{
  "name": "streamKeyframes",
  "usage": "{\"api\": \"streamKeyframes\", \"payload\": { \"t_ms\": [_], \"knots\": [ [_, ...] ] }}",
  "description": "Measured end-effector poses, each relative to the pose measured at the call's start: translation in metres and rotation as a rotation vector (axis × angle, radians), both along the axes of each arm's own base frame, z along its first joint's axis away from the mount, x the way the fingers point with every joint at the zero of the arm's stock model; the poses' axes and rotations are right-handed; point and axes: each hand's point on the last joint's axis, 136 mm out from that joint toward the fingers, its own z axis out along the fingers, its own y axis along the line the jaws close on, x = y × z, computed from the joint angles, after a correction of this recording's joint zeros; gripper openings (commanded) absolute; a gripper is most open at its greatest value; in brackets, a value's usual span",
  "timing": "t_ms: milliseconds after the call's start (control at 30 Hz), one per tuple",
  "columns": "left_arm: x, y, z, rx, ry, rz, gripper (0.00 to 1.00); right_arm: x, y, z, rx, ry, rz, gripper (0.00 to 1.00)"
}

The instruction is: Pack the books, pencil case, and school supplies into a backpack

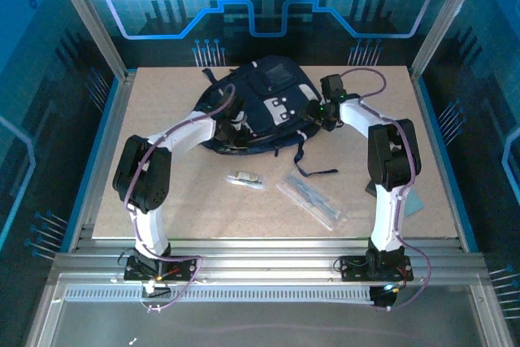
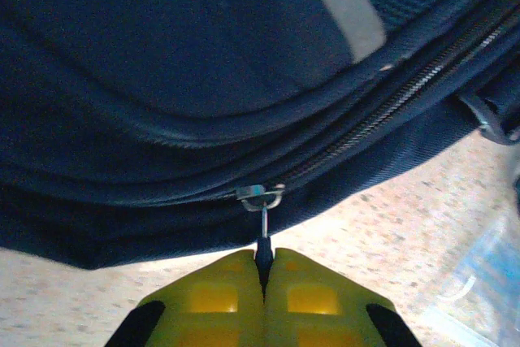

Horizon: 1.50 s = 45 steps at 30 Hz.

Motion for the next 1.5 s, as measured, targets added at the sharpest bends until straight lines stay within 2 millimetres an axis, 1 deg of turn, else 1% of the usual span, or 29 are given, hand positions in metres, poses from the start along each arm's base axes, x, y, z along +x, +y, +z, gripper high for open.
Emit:
{"api": "streamKeyframes", "payload": {
  "t_ms": [67,167,200,267,367,467,533,633,667,733,833,867,900,933,1033,1067,1100,1233,1367,1500],
  "knots": [
    [-0.004,-0.015,0.003,-0.041,0.012,0.004,0.00,-0.003,0.000,0.016,0.008,-0.030,0.009,0.75],
    [-0.006,-0.040,0.014,-0.130,0.019,0.011,0.00,-0.018,0.000,0.046,0.037,-0.077,0.024,0.76],
    [-0.004,-0.048,0.020,-0.159,0.016,0.013,0.00,-0.027,0.001,0.056,0.055,-0.090,0.034,0.76],
    [0.000,-0.064,0.034,-0.214,-0.003,0.012,0.00,-0.044,0.004,0.070,0.094,-0.103,0.050,0.76],
    [0.009,-0.085,0.057,-0.283,-0.047,0.006,0.00,-0.065,0.012,0.082,0.165,-0.111,0.065,0.76],
    [0.013,-0.099,0.072,-0.327,-0.074,-0.003,0.00,-0.081,0.026,0.077,0.240,-0.084,0.080,0.75],
    [0.014,-0.104,0.075,-0.339,-0.085,-0.007,0.00,-0.091,0.037,0.065,0.299,-0.053,0.078,0.75],
    [0.012,-0.110,0.075,-0.349,-0.082,-0.009,0.00,-0.103,0.048,0.046,0.382,-0.002,0.044,0.73],
    [0.011,-0.111,0.075,-0.352,-0.080,-0.007,0.00,-0.105,0.051,0.042,0.408,0.010,0.031,0.73],
    [0.010,-0.114,0.076,-0.358,-0.079,-0.009,0.00,-0.102,0.060,0.037,0.462,0.015,0.010,0.72],
    [0.009,-0.115,0.074,-0.358,-0.074,-0.005,0.00,-0.094,0.073,0.036,0.512,0.006,-0.012,0.71],
    [0.009,-0.113,0.072,-0.356,-0.072,0.001,0.00,-0.092,0.076,0.035,0.523,0.005,-0.019,0.69],
    [0.009,-0.113,0.070,-0.354,-0.067,0.009,0.00,-0.089,0.080,0.034,0.534,0.001,-0.026,0.63],
    [0.009,-0.112,0.068,-0.350,-0.066,0.015,0.00,-0.087,0.084,0.031,0.546,0.004,-0.031,0.52],
    [0.009,-0.106,0.058,-0.328,-0.060,0.035,0.00,-0.081,0.095,0.023,0.584,0.004,-0.034,0.13],
    [0.009,-0.104,0.055,-0.322,-0.057,0.040,0.00,-0.079,0.098,0.022,0.594,-0.001,-0.034,0.03],
    [0.008,-0.102,0.052,-0.317,-0.051,0.043,0.00,-0.077,0.101,0.020,0.604,-0.004,-0.037,0.00],
    [0.007,-0.088,0.042,-0.323,-0.029,0.061,0.00,-0.076,0.104,0.016,0.610,0.002,-0.044,0.00],
    [0.006,-0.066,0.046,-0.330,-0.033,0.070,0.00,-0.076,0.104,0.018,0.597,-0.015,-0.022,0.00],
    [0.003,-0.040,0.049,-0.326,-0.043,0.072,0.00,-0.077,0.104,0.029,0.574,-0.041,0.020,0.00]
  ]
}}
